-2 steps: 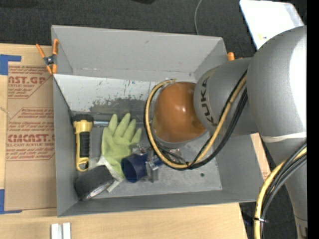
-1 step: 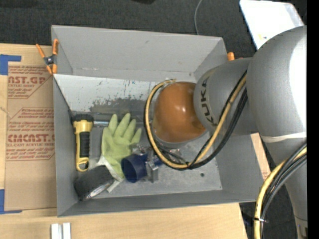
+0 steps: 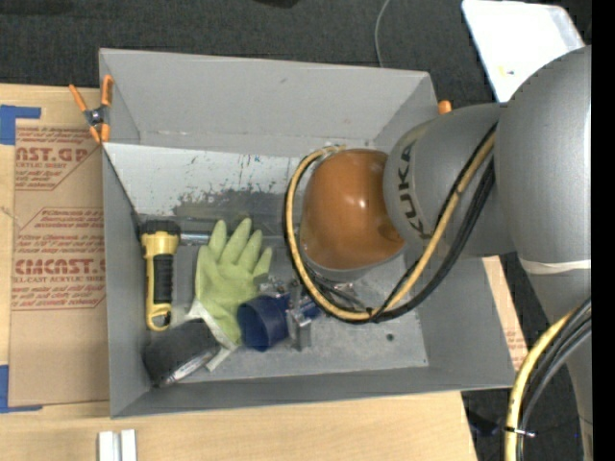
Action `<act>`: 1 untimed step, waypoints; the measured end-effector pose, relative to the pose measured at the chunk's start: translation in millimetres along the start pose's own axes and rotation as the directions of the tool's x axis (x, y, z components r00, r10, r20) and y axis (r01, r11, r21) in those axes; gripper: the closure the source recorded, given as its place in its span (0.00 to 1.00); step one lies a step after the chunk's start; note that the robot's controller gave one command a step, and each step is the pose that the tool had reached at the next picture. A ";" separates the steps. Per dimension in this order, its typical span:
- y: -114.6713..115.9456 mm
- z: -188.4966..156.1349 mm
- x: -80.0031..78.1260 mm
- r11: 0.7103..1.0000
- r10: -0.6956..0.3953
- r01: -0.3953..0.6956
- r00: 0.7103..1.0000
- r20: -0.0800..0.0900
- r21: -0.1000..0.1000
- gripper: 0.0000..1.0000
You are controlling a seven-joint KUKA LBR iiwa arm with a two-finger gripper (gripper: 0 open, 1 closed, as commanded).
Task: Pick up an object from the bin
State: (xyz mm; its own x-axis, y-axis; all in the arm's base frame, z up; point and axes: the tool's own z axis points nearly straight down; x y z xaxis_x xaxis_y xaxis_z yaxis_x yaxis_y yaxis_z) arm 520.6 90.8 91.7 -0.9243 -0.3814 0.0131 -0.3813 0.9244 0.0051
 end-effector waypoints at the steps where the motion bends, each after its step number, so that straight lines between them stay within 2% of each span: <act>1: -5.5 -79.3 2.2 1.000 -0.023 0.023 1.000 0.008 0.002 1.00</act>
Offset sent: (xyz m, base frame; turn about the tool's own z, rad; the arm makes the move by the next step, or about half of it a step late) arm 0.0043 0.0050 0.1648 0.0019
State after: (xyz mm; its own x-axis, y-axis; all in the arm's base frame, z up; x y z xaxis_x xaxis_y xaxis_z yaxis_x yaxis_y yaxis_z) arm 521.7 85.0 170.9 -0.9154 -0.4025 0.0052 -0.4024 0.9154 0.0035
